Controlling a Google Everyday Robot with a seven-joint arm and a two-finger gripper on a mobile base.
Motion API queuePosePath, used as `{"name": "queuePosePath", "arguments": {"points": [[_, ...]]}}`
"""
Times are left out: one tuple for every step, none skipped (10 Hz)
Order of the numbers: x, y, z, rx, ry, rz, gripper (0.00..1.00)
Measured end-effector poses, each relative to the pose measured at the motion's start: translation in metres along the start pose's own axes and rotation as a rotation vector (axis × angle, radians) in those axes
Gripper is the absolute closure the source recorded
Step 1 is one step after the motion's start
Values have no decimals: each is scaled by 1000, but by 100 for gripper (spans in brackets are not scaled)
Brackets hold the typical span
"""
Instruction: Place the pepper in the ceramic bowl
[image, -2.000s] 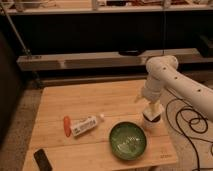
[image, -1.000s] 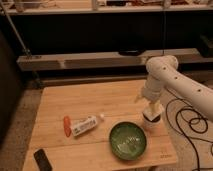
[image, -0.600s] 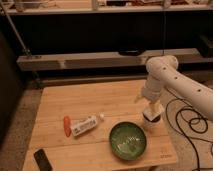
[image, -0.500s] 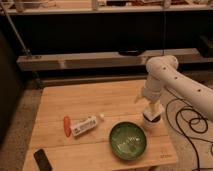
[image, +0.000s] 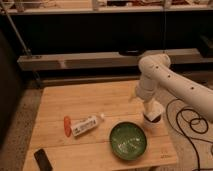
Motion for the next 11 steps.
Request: {"name": "queuePosePath", "arguments": {"points": [[0,-1,-1,1,1,-1,34],[-5,-4,-1,-3,4,-9,34],[-13,-13,0,-5,7,-15,34],[-24,-25,0,-5,9,-25,34],[-35,-36,1,-7,12,-33,34],[-43,-44,1,-8,17,-43,34],[-50,-51,2,-13,21,-50,34],[-57,-57,1,-16,25,-56,34],[-69,-65,2,-23,32,-70,34],[-81,-77,3,-27,39,-96,34],[-90,-85,3,-31,45,-115,34]]}}
